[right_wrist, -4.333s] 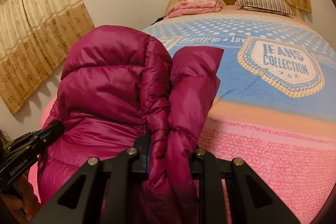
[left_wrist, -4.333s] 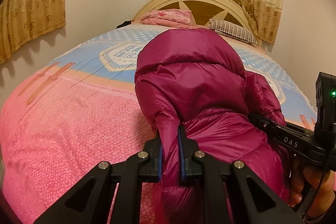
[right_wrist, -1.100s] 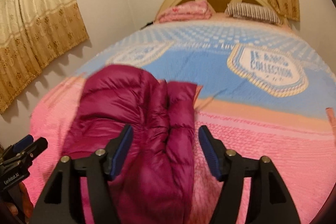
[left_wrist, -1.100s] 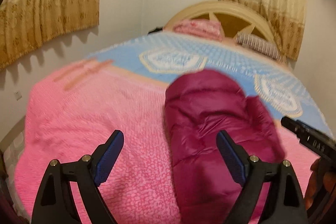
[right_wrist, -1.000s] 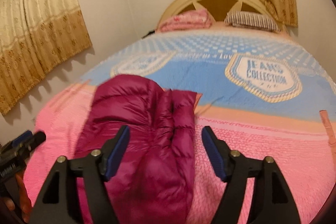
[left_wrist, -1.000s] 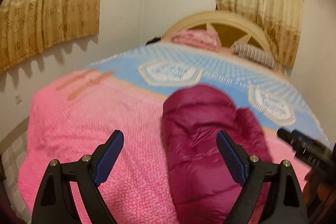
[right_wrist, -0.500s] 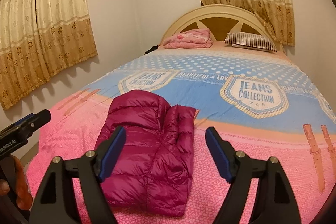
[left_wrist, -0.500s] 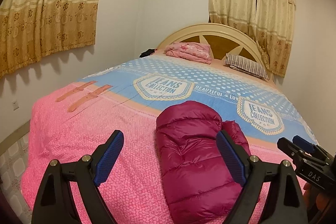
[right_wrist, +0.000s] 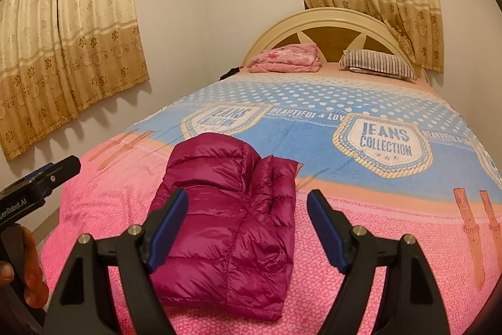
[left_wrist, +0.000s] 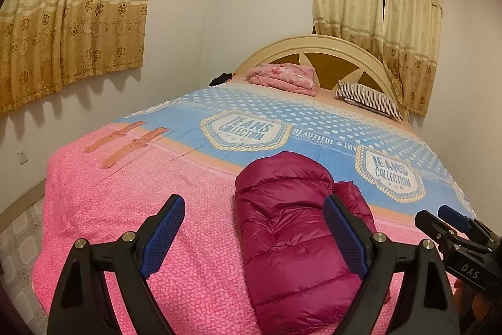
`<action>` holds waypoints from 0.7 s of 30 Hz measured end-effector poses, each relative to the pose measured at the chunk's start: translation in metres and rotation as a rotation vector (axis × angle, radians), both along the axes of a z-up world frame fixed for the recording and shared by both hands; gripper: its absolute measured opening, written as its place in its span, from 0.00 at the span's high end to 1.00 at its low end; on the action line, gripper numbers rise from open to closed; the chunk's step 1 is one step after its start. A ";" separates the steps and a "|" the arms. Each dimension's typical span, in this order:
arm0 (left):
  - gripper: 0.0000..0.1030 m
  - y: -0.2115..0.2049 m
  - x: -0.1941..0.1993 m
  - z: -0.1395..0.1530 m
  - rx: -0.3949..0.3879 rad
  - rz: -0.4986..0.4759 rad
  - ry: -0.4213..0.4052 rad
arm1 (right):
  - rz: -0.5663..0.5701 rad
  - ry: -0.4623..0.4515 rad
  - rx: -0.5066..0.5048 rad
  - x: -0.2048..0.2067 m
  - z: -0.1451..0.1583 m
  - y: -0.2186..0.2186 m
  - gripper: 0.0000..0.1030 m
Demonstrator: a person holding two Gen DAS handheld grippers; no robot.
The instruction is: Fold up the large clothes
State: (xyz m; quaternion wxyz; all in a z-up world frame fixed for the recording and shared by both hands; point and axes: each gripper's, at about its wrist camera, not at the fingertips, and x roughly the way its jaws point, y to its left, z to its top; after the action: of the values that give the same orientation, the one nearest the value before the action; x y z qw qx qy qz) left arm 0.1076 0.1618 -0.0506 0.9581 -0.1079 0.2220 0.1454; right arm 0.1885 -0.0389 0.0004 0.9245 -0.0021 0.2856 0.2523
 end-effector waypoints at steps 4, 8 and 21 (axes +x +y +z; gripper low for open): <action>0.12 0.000 0.000 -0.001 0.011 -0.005 0.003 | -0.002 -0.002 0.001 -0.001 0.001 -0.001 0.21; 0.12 -0.002 0.001 -0.001 0.021 -0.008 0.003 | 0.002 -0.005 -0.002 -0.002 0.002 -0.001 0.21; 0.12 -0.006 0.003 -0.003 0.031 -0.005 0.016 | 0.005 0.004 0.002 -0.003 0.000 0.001 0.21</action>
State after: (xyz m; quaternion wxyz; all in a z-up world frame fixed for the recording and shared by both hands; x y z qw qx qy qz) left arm 0.1102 0.1557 -0.0537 0.9582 -0.0912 0.2275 0.1473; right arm 0.1851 -0.0380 0.0000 0.9234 -0.0013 0.2872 0.2547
